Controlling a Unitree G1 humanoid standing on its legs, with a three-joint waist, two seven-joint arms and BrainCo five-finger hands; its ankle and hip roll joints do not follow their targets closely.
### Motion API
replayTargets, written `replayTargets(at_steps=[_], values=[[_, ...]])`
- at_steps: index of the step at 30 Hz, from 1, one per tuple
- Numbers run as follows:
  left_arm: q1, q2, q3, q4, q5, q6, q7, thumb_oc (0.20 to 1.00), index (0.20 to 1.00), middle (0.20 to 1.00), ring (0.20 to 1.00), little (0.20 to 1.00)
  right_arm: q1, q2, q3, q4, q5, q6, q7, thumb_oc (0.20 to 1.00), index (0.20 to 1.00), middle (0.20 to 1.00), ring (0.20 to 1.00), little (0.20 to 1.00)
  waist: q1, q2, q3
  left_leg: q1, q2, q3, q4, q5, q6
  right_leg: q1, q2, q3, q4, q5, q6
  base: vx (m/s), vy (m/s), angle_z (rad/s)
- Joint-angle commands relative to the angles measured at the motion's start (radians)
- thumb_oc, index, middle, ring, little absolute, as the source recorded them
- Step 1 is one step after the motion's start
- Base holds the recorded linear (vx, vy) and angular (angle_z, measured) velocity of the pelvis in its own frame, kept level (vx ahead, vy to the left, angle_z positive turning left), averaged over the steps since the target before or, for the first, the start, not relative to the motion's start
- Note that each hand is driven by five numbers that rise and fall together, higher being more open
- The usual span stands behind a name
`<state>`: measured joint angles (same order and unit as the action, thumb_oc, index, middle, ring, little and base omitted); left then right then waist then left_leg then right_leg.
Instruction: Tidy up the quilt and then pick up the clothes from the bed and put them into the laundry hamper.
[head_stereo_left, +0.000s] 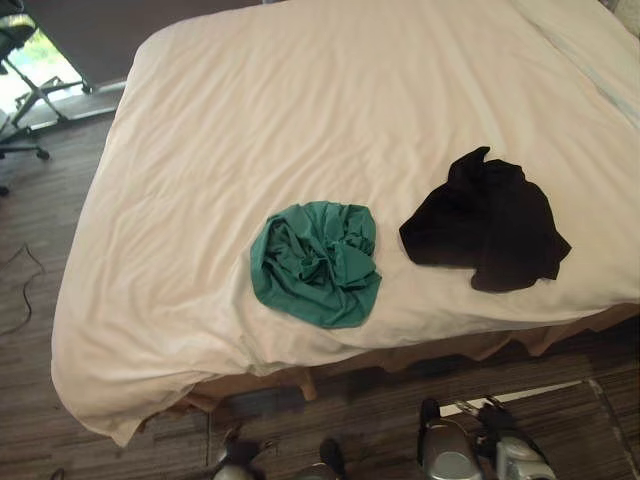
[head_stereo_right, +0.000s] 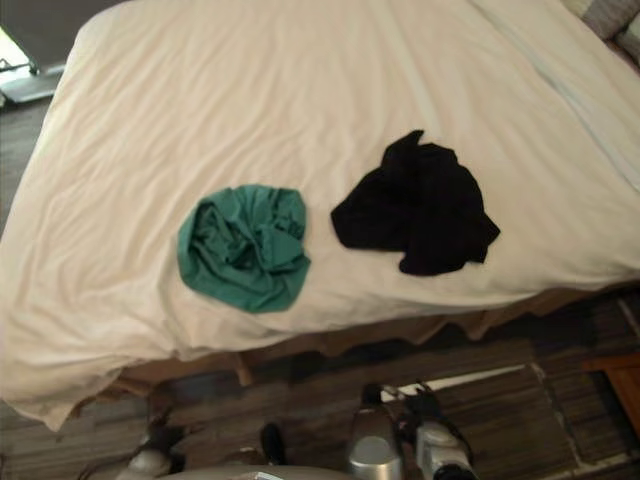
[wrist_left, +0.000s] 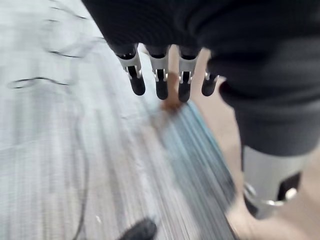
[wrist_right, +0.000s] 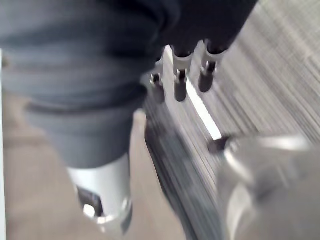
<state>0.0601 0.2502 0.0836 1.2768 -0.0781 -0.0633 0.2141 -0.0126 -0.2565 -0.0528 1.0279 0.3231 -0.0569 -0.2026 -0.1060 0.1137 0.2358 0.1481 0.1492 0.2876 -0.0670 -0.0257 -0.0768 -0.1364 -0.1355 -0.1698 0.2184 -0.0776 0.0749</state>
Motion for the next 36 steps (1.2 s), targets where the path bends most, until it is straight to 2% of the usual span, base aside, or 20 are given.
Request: replayTargets(at_steps=[1,4,5,6,7,9,10,11,13,14,17,18,19,21,25,31,32,33,34,36], values=[[-0.014,0.204,0.085,0.009,-0.108,-0.023,0.031,1.000,1.000,1.000,1.000,1.000,0.054,-0.114,-0.071,-0.129,-0.029,-0.047,-0.071,1.000,1.000,1.000,1.000,1.000,0.008,-0.096,-0.044,-0.057,0.022,-0.069,0.011,0.019,-0.055,0.114,-0.117,0.017,-0.206,0.095,0.119,0.08,-0.054,-0.05],[0.012,0.326,0.179,-0.163,-0.111,-0.078,0.067,1.000,1.000,1.000,1.000,1.000,0.142,-0.223,-0.177,-0.303,-0.111,-0.071,-0.094,1.000,1.000,1.000,1.000,1.000,0.008,-0.097,-0.053,-0.045,0.028,-0.081,-0.004,0.028,-0.061,0.146,-0.122,-0.001,-0.229,0.101,0.126,0.06,-0.043,0.20],[0.046,0.389,0.237,-0.391,-0.121,-0.146,0.106,1.000,1.000,1.000,1.000,1.000,0.173,-0.288,-0.235,-0.408,-0.168,-0.090,-0.108,1.000,1.000,1.000,1.000,1.000,0.013,-0.095,-0.058,-0.042,0.032,-0.089,-0.007,0.025,-0.064,0.161,-0.124,-0.018,-0.243,0.102,0.133,0.04,-0.035,0.17],[0.049,0.388,0.239,-0.396,-0.120,-0.143,0.107,1.000,1.000,1.000,1.000,1.000,0.174,-0.287,-0.235,-0.410,-0.168,-0.089,-0.108,1.000,1.000,1.000,1.000,1.000,0.012,-0.095,-0.060,-0.046,0.031,-0.089,-0.009,0.031,-0.064,0.158,-0.125,-0.018,-0.244,0.106,0.132,0.05,-0.048,0.21],[0.060,0.432,0.277,-0.575,-0.122,-0.194,0.132,1.000,1.000,1.000,1.000,1.000,0.174,-0.343,-0.265,-0.472,-0.231,-0.100,-0.129,1.000,1.000,1.000,1.000,1.000,0.020,-0.095,-0.067,-0.044,0.035,-0.094,-0.010,0.027,-0.067,0.169,-0.124,-0.029,-0.252,0.101,0.136,0.00,-0.027,0.14],[0.065,0.466,0.287,-0.689,-0.088,-0.212,0.141,1.000,1.000,1.000,1.000,1.000,0.180,-0.380,-0.281,-0.533,-0.282,-0.103,-0.136,1.000,1.000,1.000,1.000,1.000,0.023,-0.097,-0.071,-0.044,0.038,-0.101,-0.012,0.027,-0.069,0.175,-0.123,-0.034,-0.258,0.100,0.137,0.04,-0.048,0.07],[0.064,0.504,0.282,-0.814,0.000,-0.214,0.141,1.000,1.000,1.000,1.000,1.000,0.180,-0.441,-0.287,-0.598,-0.406,-0.098,-0.158,1.000,1.000,1.000,1.000,1.000,0.027,-0.098,-0.077,-0.043,0.042,-0.107,-0.014,0.027,-0.072,0.186,-0.121,-0.040,-0.267,0.098,0.140,0.03,-0.048,0.14],[0.065,0.501,0.284,-0.818,0.003,-0.211,0.142,1.000,1.000,1.000,1.000,1.000,0.180,-0.440,-0.288,-0.601,-0.408,-0.097,-0.159,1.000,1.000,1.000,1.000,1.000,0.026,-0.098,-0.079,-0.050,0.041,-0.108,-0.016,0.035,-0.072,0.180,-0.122,-0.040,-0.268,0.104,0.139,0.03,-0.037,0.19],[0.046,0.558,0.257,-0.953,0.098,-0.227,0.123,1.000,1.000,1.000,1.000,1.000,0.165,-0.525,-0.276,-0.689,-0.544,-0.092,-0.165,1.000,1.000,1.000,1.000,1.000,0.028,-0.098,-0.083,-0.043,0.044,-0.108,-0.016,0.026,-0.075,0.192,-0.120,-0.043,-0.277,0.098,0.143,0.04,-0.032,0.07],[0.011,0.578,0.195,-1.012,0.170,-0.220,0.102,1.000,1.000,1.000,1.000,1.000,0.123,-0.572,-0.244,-0.759,-0.601,-0.103,-0.168,1.000,1.000,1.000,1.000,1.000,0.024,-0.102,-0.085,-0.052,0.046,-0.107,-0.018,0.036,-0.075,0.182,-0.121,-0.040,-0.278,0.104,0.142,0.01,-0.036,-0.01],[-0.081,0.576,0.087,-1.054,0.228,-0.205,0.084,1.000,1.000,1.000,1.000,1.000,0.046,-0.604,-0.174,-0.813,-0.641,-0.101,-0.161,1.000,1.000,1.000,1.000,1.000,0.021,-0.101,-0.070,-0.055,0.050,-0.101,-0.015,0.028,-0.076,0.177,-0.117,-0.031,-0.273,0.096,0.143,-0.04,-0.016,-0.04],[-0.167,0.586,-0.018,-1.085,0.300,-0.180,0.068,1.000,1.000,1.000,1.000,1.000,-0.029,-0.621,-0.111,-0.872,-0.671,-0.104,-0.163,1.000,1.000,1.000,1.000,1.000,0.010,-0.105,-0.042,-0.080,0.054,-0.098,-0.014,0.042,-0.075,0.144,-0.115,-0.019,-0.268,0.103,0.142,-0.11,-0.032,-0.11],[-0.185,0.586,-0.027,-1.074,0.304,-0.178,0.073,1.000,1.000,1.000,1.000,1.000,-0.039,-0.621,-0.110,-0.866,-0.674,-0.102,-0.165,1.000,1.000,1.000,1.000,1.000,0.014,-0.104,-0.039,-0.084,0.054,-0.096,-0.013,0.043,-0.075,0.136,-0.115,-0.016,-0.263,0.102,0.142,-0.23,-0.038,-0.13],[-0.321,0.600,-0.153,-1.073,0.419,-0.128,0.101,1.000,1.000,1.000,1.000,1.000,-0.153,-0.630,-0.024,-0.905,-0.686,-0.095,-0.178,1.000,1.000,1.000,1.000,1.000,-0.002,-0.107,0.013,-0.131,0.059,-0.096,-0.005,0.055,-0.075,0.075,-0.113,0.005,-0.247,0.110,0.142,-0.28,-0.025,-0.08],[-0.572,0.590,-0.353,-1.005,0.636,-0.033,0.128,1.000,1.000,1.000,1.000,1.000,-0.337,-0.610,0.077,-0.954,-0.709,-0.078,-0.209,1.000,1.000,1.000,1.000,1.000,-0.016,-0.112,0.087,-0.247,0.076,-0.081,0.060,0.066,-0.076,-0.061,-0.111,0.039,-0.191,0.121,0.139,-0.23,-0.017,-0.26],[-0.838,0.529,-0.529,-0.778,0.747,0.048,0.091,1.000,1.000,1.000,1.000,1.000,-0.453,-0.617,0.137,-1.033,-0.686,-0.090,-0.202,1.000,1.000,1.000,1.000,1.000,-0.036,-0.135,0.167,-0.392,0.102,-0.063,0.140,0.075,-0.087,-0.207,-0.120,0.055,-0.153,0.141,0.142,-0.11,-0.040,-0.18],[-0.852,0.526,-0.537,-0.767,0.746,0.046,0.094,0.674,0.674,0.674,0.674,0.674,-0.454,-0.617,0.133,-1.031,-0.686,-0.090,-0.202,1.000,1.000,1.000,1.000,1.000,-0.034,-0.134,0.167,-0.400,0.102,-0.065,0.144,0.075,-0.087,-0.213,-0.121,0.055,-0.151,0.141,0.141,-0.08,-0.036,-0.20],[-0.876,0.520,-0.552,-0.732,0.753,0.063,0.087,0.674,0.674,0.674,0.674,0.674,-0.464,-0.621,0.143,-1.036,-0.685,-0.090,-0.199,1.000,1.000,1.000,1.000,1.000,-0.036,-0.138,0.176,-0.409,0.105,-0.063,0.146,0.077,-0.089,-0.224,-0.121,0.050,-0.150,0.144,0.143,-0.05,-0.020,-0.13],[-0.903,0.509,-0.572,-0.690,0.761,0.072,0.083,0.200,0.200,0.200,0.200,0.200,-0.477,-0.622,0.151,-1.036,-0.684,-0.090,-0.198,1.000,1.000,1.000,1.000,1.000,-0.036,-0.139,0.184,-0.422,0.107,-0.066,0.149,0.079,-0.091,-0.235,-0.122,0.047,-0.148,0.146,0.143,-0.07,-0.033,-0.04],[-0.912,0.497,-0.579,-0.641,0.772,0.089,0.066,0.200,0.200,0.200,0.200,0.200,-0.505,-0.630,0.154,-1.033,-0.693,-0.084,-0.199,1.000,1.000,1.000,1.000,1.000,-0.027,-0.140,0.197,-0.443,0.107,-0.073,0.152,0.084,-0.094,-0.247,-0.127,0.040,-0.144,0.148,0.142,-0.04,-0.023,0.01]])
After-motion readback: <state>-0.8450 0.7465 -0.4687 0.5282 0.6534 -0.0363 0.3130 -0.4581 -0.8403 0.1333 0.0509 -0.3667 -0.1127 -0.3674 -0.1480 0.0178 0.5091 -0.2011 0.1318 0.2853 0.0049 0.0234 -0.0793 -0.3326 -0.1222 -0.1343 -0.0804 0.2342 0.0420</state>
